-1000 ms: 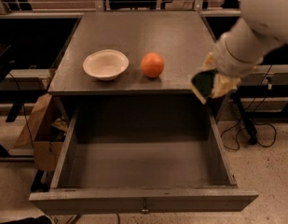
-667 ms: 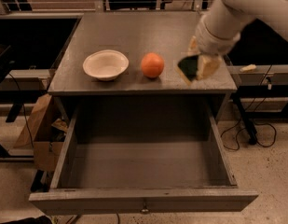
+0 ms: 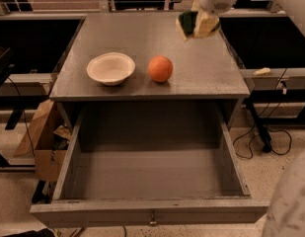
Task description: Pick sponge from top drawer and place on counter
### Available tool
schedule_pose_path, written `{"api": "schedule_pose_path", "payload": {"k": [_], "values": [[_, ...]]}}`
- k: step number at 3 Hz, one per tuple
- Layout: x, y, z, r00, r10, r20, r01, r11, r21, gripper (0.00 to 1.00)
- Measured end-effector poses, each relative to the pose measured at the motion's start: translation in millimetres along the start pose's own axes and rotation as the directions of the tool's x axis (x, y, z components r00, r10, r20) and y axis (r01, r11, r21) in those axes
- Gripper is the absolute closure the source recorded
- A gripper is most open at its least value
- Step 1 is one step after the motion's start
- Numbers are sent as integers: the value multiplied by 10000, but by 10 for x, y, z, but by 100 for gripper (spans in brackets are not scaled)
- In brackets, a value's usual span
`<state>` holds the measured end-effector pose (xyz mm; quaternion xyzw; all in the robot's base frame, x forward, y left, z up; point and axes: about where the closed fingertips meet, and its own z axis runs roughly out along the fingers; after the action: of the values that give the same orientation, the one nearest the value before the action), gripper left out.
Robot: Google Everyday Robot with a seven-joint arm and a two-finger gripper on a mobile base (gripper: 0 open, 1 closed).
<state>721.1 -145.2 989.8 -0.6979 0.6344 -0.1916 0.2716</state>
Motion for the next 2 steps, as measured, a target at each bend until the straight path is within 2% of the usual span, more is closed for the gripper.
{"api": "schedule_pose_path", "payload": {"k": [1, 2], "values": [[24, -501, -25, 9941, 1082, 89, -1085, 9869, 1192, 100], [-6, -701, 276, 9768, 2027, 694, -2115, 9641, 1608, 100]]}}
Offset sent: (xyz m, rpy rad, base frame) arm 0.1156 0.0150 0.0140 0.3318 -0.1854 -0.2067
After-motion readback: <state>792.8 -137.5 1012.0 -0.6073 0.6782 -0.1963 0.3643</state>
